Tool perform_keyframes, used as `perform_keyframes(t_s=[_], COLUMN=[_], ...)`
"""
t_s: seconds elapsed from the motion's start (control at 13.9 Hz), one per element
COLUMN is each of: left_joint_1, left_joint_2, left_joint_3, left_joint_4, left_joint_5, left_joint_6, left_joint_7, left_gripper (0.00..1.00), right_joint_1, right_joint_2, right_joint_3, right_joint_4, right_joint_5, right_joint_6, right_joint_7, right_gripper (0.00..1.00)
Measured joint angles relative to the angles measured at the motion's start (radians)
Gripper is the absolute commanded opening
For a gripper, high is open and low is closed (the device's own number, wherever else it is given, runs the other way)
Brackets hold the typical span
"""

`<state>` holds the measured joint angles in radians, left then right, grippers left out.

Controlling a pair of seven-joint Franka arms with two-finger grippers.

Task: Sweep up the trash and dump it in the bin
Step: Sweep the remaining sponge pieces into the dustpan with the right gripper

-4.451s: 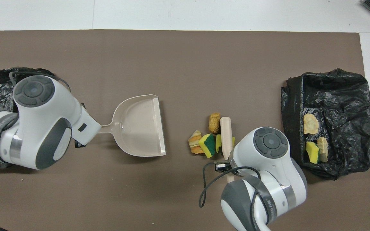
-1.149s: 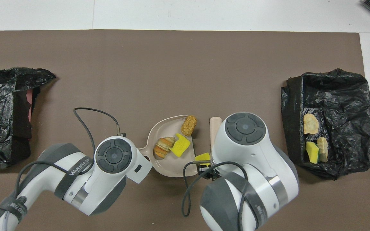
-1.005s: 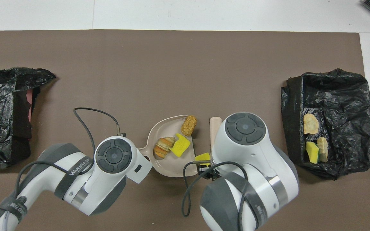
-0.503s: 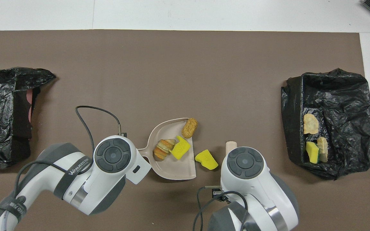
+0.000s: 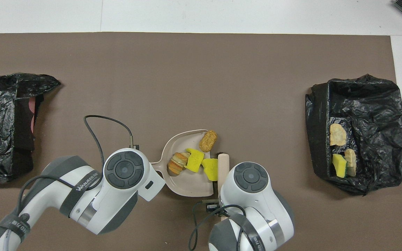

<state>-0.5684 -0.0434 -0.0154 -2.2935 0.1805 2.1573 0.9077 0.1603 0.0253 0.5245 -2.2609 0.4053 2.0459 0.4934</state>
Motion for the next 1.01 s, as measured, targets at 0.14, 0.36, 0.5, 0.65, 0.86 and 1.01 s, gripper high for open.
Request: perform_keyframes(t_s=[0.14, 0.36, 0.5, 0.65, 0.86, 1.01], left_joint_1=[0.000, 0.000, 0.000, 0.000, 0.000, 0.000], left_joint_2=[0.000, 0.000, 0.000, 0.000, 0.000, 0.000], left_joint_3=[0.000, 0.000, 0.001, 0.002, 0.002, 0.003], left_joint_4=[0.000, -0.003, -0.004, -0.004, -0.004, -0.005], left_joint_5=[0.000, 0.000, 0.000, 0.000, 0.000, 0.000], left_joint_6=[0.003, 0.014, 0.016, 0.016, 0.017, 0.017], left_joint_7=[0.028, 0.062, 0.064, 0.064, 0.064, 0.063], left_gripper=[0.00, 0.00, 0.00, 0.00, 0.00, 0.00], right_joint_1=[0.003, 0.002, -0.002, -0.011, -0.021, -0.041], right_joint_2=[0.025, 0.025, -0.010, -0.057, -0.077, -0.050], right_joint_3=[0.008, 0.008, 0.005, 0.002, -0.021, -0.070], right_joint_4=[0.060, 0.112, 0.131, 0.143, 0.146, 0.155], right_joint_5=[0.028, 0.021, -0.046, -0.148, -0.289, -0.382], right_joint_6=[0.012, -0.060, -0.136, -0.221, -0.246, -0.222], right_joint_7=[0.000, 0.000, -0.004, -0.044, -0.203, -0.325], right_gripper=[0.00, 0.00, 0.00, 0.00, 0.00, 0.00])
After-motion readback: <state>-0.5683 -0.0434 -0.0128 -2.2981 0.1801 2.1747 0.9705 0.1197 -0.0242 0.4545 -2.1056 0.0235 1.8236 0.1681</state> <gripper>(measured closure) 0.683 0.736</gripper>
